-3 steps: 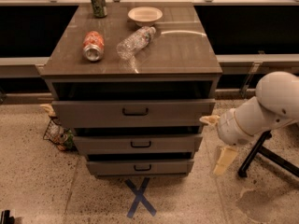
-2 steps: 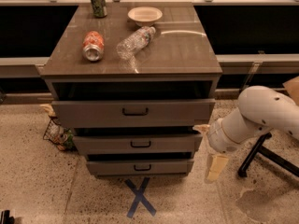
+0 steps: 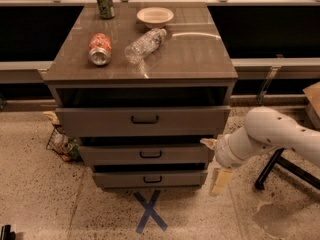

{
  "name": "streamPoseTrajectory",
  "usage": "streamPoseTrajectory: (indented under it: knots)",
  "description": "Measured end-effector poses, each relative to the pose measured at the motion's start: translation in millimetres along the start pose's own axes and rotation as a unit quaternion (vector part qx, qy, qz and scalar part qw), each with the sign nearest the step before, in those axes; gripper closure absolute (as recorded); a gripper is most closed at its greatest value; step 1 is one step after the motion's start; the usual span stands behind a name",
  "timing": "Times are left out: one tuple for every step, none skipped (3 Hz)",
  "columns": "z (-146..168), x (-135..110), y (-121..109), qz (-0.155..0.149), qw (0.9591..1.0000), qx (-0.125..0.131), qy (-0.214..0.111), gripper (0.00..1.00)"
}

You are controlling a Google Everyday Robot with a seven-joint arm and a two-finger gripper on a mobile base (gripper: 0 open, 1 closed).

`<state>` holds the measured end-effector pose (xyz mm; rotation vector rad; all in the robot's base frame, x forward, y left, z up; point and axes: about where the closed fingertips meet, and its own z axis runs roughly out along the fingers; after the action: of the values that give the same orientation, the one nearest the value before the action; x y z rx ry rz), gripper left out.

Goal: Open bottom drawer

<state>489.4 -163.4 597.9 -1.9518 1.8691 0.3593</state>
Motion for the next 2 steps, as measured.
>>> streamPoseTrajectory:
  knots:
    - [72,17,-18,0.01,0.9995,-0.002,-0.03,0.0]
    - [136,32,-26,0.027,0.9984,-0.025,-0.043,0.0]
